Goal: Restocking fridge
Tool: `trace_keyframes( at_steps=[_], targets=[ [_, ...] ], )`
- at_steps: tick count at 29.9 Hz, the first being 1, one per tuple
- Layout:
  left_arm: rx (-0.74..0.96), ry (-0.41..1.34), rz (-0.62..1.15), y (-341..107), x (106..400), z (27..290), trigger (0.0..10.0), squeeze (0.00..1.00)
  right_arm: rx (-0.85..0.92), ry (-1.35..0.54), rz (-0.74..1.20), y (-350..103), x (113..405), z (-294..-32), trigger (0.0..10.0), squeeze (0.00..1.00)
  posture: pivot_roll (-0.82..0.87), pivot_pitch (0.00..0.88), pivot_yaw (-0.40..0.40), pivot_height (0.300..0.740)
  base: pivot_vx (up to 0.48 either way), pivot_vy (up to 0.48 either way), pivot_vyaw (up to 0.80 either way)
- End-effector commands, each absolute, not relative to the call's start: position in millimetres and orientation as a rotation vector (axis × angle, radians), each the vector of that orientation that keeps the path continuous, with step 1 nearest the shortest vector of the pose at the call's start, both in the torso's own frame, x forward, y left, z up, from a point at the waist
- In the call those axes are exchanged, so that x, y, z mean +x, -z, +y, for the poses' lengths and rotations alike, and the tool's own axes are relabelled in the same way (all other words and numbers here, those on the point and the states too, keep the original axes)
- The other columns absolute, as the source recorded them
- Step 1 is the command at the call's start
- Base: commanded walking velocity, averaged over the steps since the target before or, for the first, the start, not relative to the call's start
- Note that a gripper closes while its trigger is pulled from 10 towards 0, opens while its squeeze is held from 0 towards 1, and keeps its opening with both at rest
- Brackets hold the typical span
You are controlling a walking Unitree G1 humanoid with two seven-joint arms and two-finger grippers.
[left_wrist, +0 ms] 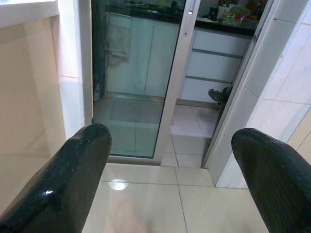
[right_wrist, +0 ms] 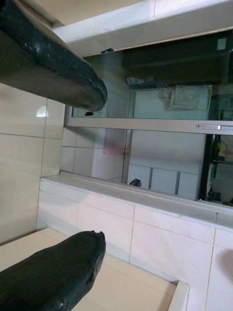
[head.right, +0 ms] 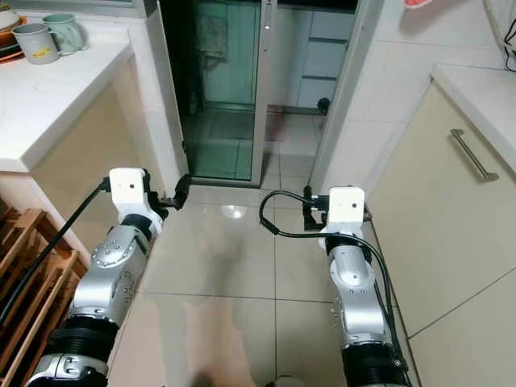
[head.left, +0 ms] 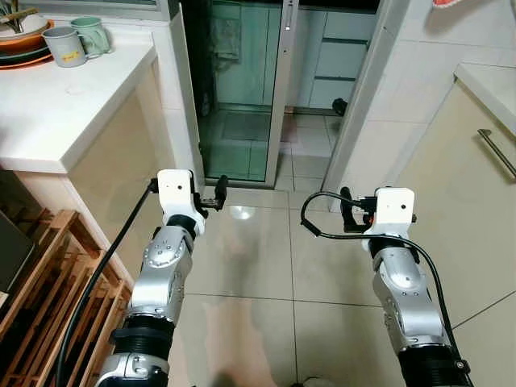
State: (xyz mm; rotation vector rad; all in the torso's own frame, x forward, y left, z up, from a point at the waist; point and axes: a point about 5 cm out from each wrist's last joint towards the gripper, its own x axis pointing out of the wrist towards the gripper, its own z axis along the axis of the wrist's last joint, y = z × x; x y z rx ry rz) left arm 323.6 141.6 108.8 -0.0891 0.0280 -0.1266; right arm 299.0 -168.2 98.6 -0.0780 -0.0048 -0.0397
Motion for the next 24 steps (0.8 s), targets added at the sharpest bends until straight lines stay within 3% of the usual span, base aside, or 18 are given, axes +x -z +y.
trace_keyframes(
  at_steps=[1,3,5,12,15,17,20,23,24],
  targets=[
    [-0.077,0.136,0.146,-124.9,353.2,146.3,10.0,0.00,0.091,-0.028,0.092,-132.8,361.0,-144.5,10.0,0.00,-0.02,0.000,-0.083,0.723,0.000,0.000,0.00],
    [-0.085,0.156,0.168,-121.1,352.5,146.4,10.0,0.00,0.099,-0.012,0.123,-123.0,353.2,-148.6,10.0,0.00,-0.04,0.000,-0.068,0.723,0.000,0.000,0.00],
    [-0.127,0.188,0.192,-104.6,339.5,142.4,10.0,0.00,0.108,-0.040,0.147,-102.2,327.0,-134.4,10.0,0.00,-0.05,0.000,-0.035,0.723,0.000,0.000,0.00],
    [-0.181,0.237,0.099,-121.4,343.1,129.9,10.0,0.00,0.137,0.028,0.118,-101.7,330.6,-136.0,10.0,0.00,-0.05,0.000,-0.001,0.723,0.000,0.000,0.00],
    [-0.093,0.227,0.086,-121.9,339.8,133.5,10.0,0.00,0.113,0.109,0.100,-101.8,325.0,-149.3,10.0,0.00,-0.04,0.000,0.020,0.723,0.000,0.000,0.00],
    [-0.007,0.182,0.033,-126.3,329.8,149.3,10.0,0.00,0.116,0.156,0.086,-101.2,308.3,-165.2,10.0,0.00,-0.04,0.000,0.024,0.723,0.000,0.000,0.00],
    [-0.010,0.141,0.003,-124.9,284.7,181.0,10.0,0.00,-0.006,0.179,0.020,-104.6,261.2,-190.5,10.0,0.00,-0.05,0.000,0.025,0.723,0.000,0.000,0.00],
    [-0.024,0.162,-0.004,-118.0,274.2,175.5,10.0,0.00,-0.028,0.153,0.049,-95.1,255.9,-188.9,10.0,0.00,-0.05,0.000,0.012,0.723,0.000,0.000,0.00],
    [-0.008,0.213,-0.005,-113.2,276.0,160.7,10.0,0.00,-0.042,0.138,0.054,-89.3,260.4,-186.4,10.0,0.00,-0.06,0.000,0.011,0.723,0.000,0.000,0.00]
  ],
)
